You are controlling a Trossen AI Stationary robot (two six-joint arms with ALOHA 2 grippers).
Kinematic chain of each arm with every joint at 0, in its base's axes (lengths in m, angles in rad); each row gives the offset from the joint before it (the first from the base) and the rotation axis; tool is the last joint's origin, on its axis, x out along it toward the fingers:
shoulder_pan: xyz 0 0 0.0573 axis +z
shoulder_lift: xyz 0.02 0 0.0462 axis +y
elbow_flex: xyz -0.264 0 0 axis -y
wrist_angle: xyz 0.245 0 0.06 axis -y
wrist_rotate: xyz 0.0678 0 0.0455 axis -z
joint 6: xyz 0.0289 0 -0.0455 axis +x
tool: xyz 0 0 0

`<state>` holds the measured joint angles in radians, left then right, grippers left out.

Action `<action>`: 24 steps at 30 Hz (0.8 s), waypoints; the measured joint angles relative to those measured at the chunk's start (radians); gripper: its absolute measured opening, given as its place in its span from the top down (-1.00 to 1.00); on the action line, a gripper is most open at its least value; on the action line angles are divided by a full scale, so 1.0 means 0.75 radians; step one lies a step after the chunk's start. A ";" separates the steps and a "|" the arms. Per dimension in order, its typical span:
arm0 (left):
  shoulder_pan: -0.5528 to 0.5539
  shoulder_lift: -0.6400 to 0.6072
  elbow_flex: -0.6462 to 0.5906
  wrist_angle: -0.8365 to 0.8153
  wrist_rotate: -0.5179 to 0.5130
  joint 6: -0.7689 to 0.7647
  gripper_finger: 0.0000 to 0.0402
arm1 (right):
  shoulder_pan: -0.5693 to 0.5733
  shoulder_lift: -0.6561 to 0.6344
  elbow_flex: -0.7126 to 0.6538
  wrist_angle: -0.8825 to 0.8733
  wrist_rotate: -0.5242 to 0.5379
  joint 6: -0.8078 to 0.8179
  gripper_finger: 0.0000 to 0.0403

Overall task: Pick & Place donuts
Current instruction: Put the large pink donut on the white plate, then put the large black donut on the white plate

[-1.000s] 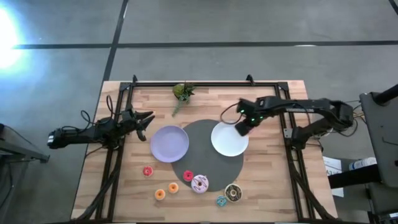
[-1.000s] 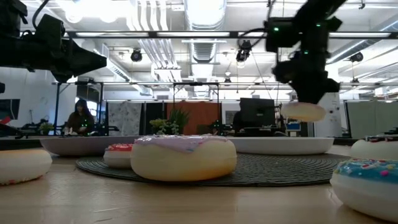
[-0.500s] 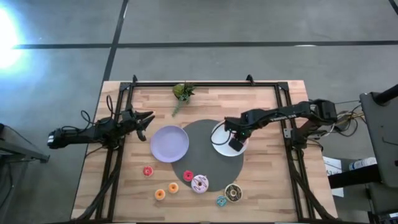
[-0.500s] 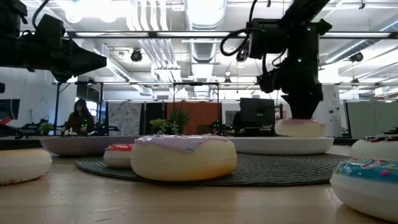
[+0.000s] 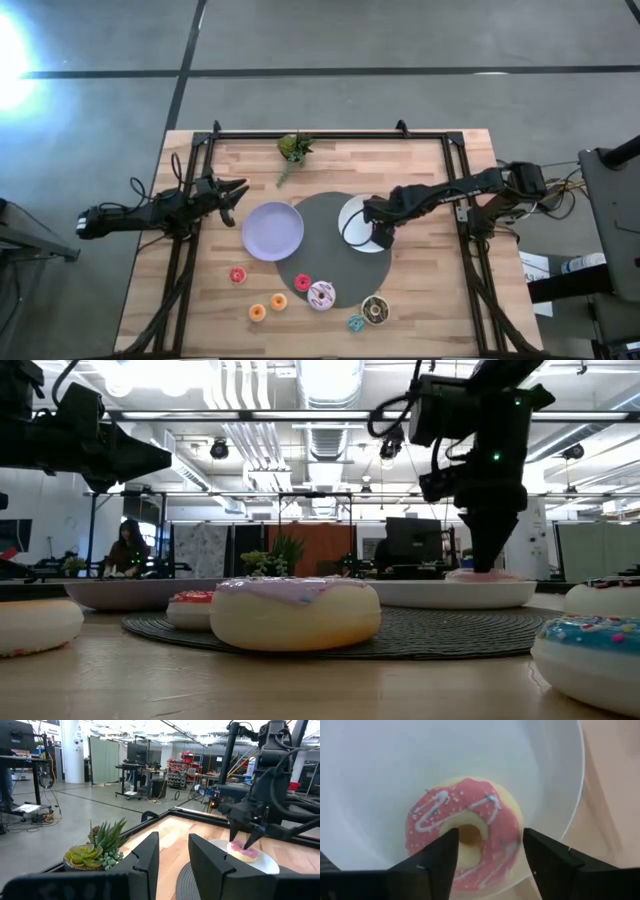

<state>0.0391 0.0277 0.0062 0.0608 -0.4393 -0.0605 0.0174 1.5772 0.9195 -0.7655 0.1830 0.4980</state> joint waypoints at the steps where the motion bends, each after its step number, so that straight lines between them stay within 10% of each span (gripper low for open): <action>1: 0.000 0.000 0.000 0.000 0.000 0.000 0.60 | 0.009 0.000 0.000 0.011 0.002 -0.028 -0.11; 10: 0.002 0.001 0.000 0.090 -0.086 -0.048 0.60 | 0.084 -0.059 0.046 -0.112 0.076 -0.047 -0.21; 18: 0.002 0.001 0.000 0.161 -0.061 -1.118 0.60 | 0.209 -0.245 0.066 -0.057 0.069 -0.191 -0.21; 24: 0.001 0.034 0.000 0.109 -0.007 -1.289 0.60 | 0.360 -0.269 0.074 -0.016 -0.067 -0.462 -0.21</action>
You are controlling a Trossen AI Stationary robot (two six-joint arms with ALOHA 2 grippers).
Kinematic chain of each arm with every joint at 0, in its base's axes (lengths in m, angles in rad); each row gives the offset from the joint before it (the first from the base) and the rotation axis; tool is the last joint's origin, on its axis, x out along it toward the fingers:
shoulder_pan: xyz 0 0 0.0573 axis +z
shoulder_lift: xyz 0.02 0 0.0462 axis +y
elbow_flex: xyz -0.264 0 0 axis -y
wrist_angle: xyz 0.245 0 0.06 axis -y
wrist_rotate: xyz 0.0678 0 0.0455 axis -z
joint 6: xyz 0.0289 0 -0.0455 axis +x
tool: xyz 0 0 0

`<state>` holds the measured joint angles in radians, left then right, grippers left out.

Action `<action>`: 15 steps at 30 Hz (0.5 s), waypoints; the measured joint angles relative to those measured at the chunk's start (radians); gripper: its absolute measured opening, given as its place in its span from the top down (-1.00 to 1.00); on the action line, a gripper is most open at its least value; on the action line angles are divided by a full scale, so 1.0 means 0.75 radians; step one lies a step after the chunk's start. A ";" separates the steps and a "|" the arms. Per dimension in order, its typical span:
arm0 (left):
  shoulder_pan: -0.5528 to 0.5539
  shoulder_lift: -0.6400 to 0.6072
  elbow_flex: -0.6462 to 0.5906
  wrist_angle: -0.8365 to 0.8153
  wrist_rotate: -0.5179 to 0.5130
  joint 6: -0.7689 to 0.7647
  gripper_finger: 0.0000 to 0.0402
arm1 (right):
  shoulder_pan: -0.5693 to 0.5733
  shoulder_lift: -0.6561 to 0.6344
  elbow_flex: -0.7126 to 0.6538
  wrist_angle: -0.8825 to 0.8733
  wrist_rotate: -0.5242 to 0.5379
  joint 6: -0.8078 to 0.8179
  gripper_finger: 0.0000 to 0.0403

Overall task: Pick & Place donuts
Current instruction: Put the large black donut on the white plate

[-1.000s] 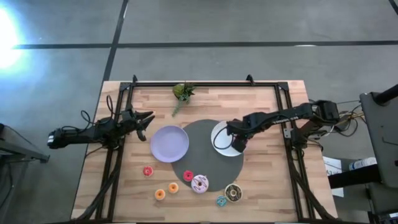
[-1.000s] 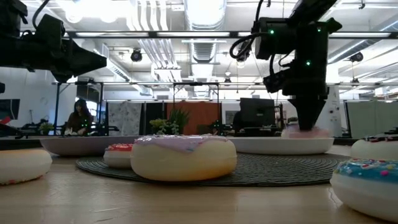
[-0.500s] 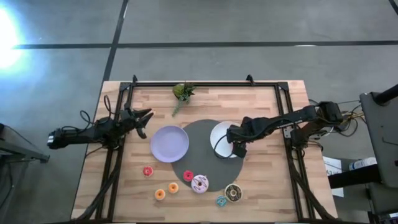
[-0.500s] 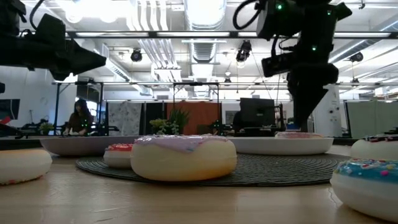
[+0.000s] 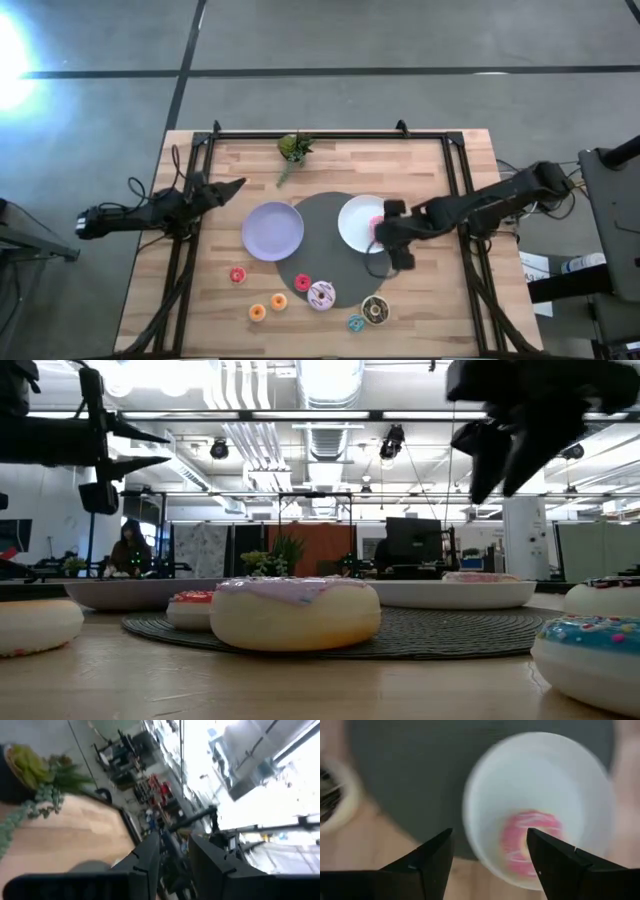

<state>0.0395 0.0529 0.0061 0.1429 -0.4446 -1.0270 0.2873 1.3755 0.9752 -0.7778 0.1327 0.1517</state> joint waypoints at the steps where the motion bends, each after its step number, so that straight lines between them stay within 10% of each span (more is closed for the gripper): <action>1: 0.000 0.009 0.000 -0.014 0.026 -0.002 0.60 | 0.029 0.009 0.001 0.000 -0.023 -0.013 -0.21; 15: -0.002 0.114 0.000 -0.111 0.123 0.019 0.60 | 0.311 0.401 0.215 0.086 -0.047 0.324 -0.26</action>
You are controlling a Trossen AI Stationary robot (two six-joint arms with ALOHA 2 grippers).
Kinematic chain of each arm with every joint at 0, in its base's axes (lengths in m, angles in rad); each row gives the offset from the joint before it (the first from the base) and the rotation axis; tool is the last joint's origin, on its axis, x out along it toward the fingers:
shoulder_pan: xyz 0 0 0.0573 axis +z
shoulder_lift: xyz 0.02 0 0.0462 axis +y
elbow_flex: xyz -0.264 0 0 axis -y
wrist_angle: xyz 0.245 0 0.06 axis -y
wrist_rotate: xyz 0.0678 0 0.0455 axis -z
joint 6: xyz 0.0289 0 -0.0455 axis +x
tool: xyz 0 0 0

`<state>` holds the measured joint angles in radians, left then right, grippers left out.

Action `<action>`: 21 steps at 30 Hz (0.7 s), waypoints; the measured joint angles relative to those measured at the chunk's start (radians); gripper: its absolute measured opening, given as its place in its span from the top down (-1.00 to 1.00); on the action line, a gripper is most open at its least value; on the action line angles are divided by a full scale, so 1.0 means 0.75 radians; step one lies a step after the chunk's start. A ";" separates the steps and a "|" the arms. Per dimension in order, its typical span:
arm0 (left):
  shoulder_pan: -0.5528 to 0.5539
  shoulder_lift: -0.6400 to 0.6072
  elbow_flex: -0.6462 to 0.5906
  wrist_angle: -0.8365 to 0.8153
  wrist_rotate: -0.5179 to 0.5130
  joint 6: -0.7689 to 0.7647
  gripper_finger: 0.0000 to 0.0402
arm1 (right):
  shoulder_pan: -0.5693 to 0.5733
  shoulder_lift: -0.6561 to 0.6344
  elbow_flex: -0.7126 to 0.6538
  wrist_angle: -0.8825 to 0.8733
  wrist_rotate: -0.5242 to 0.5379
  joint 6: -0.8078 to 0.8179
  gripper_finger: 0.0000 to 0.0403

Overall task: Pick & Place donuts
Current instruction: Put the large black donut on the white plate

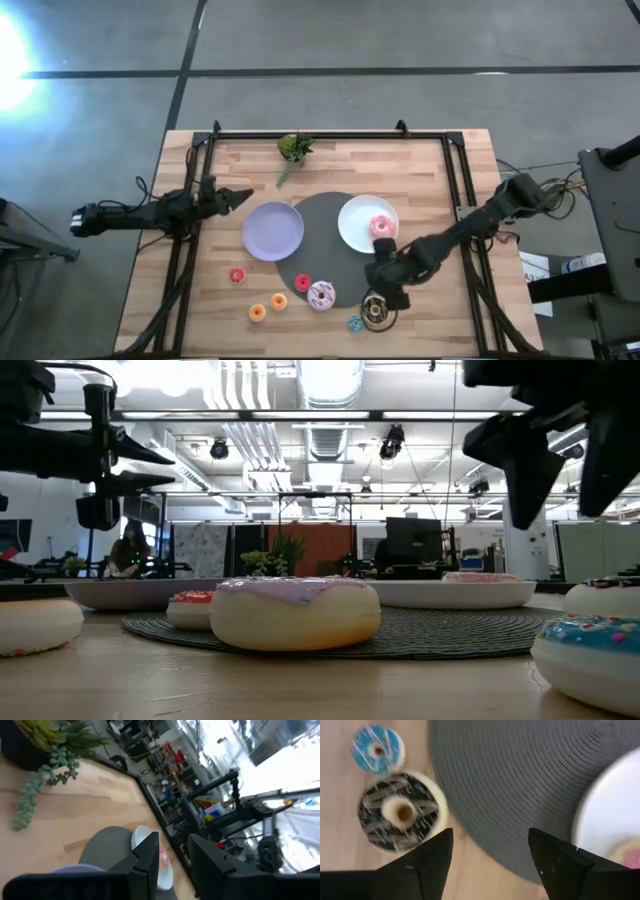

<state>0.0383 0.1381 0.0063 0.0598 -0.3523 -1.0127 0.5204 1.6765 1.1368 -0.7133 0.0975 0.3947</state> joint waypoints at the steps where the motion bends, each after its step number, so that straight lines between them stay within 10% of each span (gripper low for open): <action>1: 0.000 0.007 0.000 -0.001 0.007 0.009 0.60 | 0.007 0.031 0.025 -0.001 -0.001 0.010 -0.26; 21: 0.001 0.060 0.000 -0.021 0.203 0.097 0.60 | 0.147 0.344 0.323 -0.189 0.000 0.406 -0.21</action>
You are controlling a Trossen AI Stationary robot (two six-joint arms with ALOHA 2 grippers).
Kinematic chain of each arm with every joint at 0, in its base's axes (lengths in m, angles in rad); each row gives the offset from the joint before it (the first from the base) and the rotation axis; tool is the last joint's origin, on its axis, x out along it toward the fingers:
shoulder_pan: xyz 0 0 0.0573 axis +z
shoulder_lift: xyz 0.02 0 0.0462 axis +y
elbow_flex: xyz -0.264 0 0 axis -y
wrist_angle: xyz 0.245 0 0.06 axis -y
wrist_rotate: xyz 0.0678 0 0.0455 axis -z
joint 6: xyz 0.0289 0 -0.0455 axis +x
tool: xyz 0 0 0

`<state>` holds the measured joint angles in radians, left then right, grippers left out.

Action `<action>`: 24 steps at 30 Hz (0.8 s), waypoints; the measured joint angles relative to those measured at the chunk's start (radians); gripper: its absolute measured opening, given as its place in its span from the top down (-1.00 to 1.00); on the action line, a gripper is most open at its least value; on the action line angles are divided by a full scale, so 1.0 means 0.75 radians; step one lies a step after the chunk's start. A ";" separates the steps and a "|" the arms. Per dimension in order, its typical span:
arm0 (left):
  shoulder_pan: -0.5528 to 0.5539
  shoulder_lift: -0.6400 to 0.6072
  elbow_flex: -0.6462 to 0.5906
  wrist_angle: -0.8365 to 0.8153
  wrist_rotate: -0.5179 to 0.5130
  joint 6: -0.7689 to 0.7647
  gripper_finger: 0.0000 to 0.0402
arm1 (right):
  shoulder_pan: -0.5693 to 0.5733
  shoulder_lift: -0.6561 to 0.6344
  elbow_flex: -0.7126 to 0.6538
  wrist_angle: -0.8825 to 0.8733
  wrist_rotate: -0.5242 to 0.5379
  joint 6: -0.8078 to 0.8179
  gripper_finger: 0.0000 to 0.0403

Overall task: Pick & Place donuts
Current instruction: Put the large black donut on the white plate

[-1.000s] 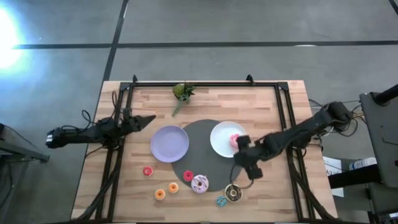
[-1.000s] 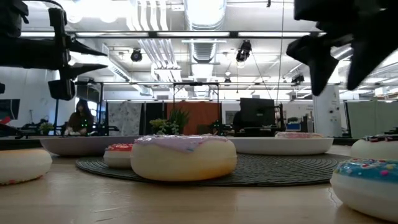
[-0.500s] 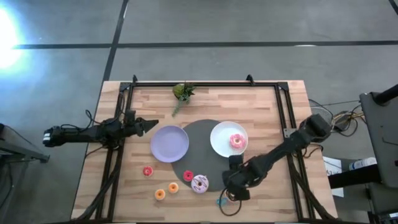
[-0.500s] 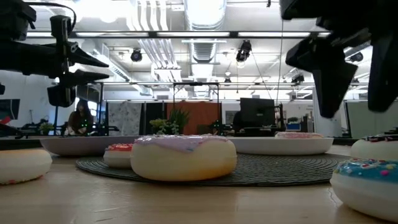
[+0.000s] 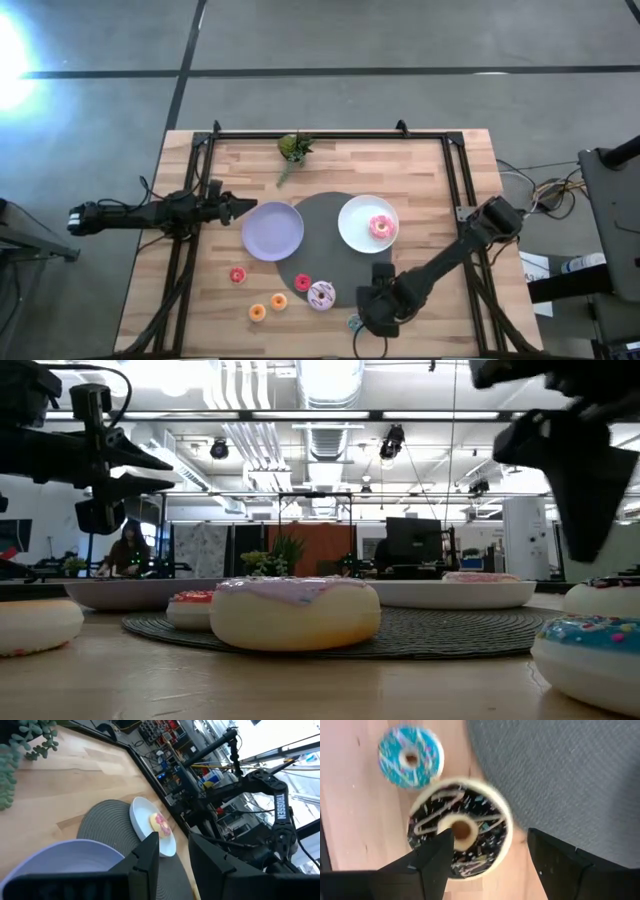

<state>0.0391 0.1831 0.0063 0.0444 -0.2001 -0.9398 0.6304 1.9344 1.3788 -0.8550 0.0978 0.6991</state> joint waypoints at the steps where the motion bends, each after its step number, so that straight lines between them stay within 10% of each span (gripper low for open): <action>1: 0.000 0.002 0.000 0.000 0.000 -0.001 0.60 | 0.000 0.010 -0.005 -0.006 -0.015 0.005 -0.21; 14: 0.000 0.004 0.000 0.001 -0.003 -0.003 0.60 | -0.024 0.061 -0.032 0.026 -0.064 0.005 0.00; 24: 0.000 0.004 0.000 0.001 -0.004 -0.003 0.60 | -0.046 -0.007 -0.027 0.019 -0.089 0.011 0.86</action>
<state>0.0391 0.1860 0.0063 0.0452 -0.2028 -0.9421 0.5957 1.9291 1.3584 -0.8407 0.0312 0.7073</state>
